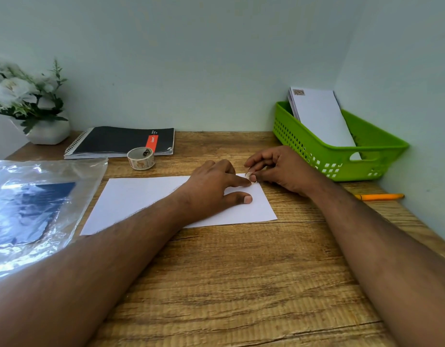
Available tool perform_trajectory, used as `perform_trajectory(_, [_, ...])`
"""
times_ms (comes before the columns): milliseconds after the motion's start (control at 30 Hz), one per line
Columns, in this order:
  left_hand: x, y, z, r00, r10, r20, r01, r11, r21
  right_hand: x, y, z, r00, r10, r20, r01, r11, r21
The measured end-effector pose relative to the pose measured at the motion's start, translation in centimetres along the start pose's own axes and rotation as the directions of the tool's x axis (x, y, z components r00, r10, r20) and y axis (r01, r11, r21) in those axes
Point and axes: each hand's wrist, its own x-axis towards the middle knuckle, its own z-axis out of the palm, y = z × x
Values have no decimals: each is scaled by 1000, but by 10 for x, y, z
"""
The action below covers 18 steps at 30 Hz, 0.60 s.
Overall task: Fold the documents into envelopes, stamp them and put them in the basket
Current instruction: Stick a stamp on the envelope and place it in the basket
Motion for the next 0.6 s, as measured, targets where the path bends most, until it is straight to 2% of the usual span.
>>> perform_trajectory(400, [0, 0, 0, 1000, -3, 10, 3, 1000, -2, 2, -1, 3, 995, 63, -78, -64, 998, -20])
perform_trajectory(600, [2, -1, -1, 1000, -9, 7, 9, 1000, -21, 3, -4, 2, 990, 124, -69, -122, 992, 42])
